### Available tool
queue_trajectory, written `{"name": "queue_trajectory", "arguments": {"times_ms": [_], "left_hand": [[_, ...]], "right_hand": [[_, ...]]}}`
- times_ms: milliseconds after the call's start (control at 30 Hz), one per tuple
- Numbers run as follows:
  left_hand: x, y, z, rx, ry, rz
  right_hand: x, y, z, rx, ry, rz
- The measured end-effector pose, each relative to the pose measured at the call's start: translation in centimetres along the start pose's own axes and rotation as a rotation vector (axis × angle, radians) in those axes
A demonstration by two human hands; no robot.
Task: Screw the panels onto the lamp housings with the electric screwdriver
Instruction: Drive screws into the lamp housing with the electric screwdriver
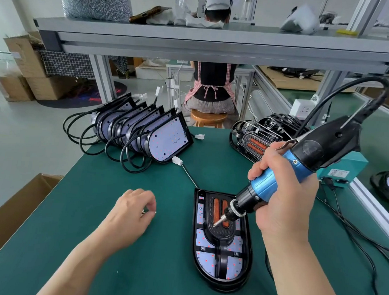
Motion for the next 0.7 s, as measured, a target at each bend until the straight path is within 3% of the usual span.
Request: {"name": "queue_trajectory", "arguments": {"times_ms": [100,267,467,700], "left_hand": [[0.7,-0.7,2.9,0.381,0.016,0.064],[1.3,1.6,7.8,1.02,0.112,-0.114],[1.5,2.9,9.4,1.306,0.089,-0.103],[1.4,2.9,9.8,1.333,0.101,-0.102]], "right_hand": [[0.0,-0.1,-0.3,-0.045,-0.005,0.053],[-0.1,0.0,-1.0,-0.14,-0.033,0.119],[0.0,0.2,-1.7,-0.197,-0.033,0.107],[0.3,0.3,-1.8,-0.194,-0.02,0.094]]}}
Point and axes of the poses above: each hand's wrist, its own x-axis away from the middle knuckle, its own y-axis out of the palm, z = x × y, the point moved 6 cm from there along -x, towards the middle knuckle, and after that the axes turned 11 degrees about -z, right-handed, at the moved point
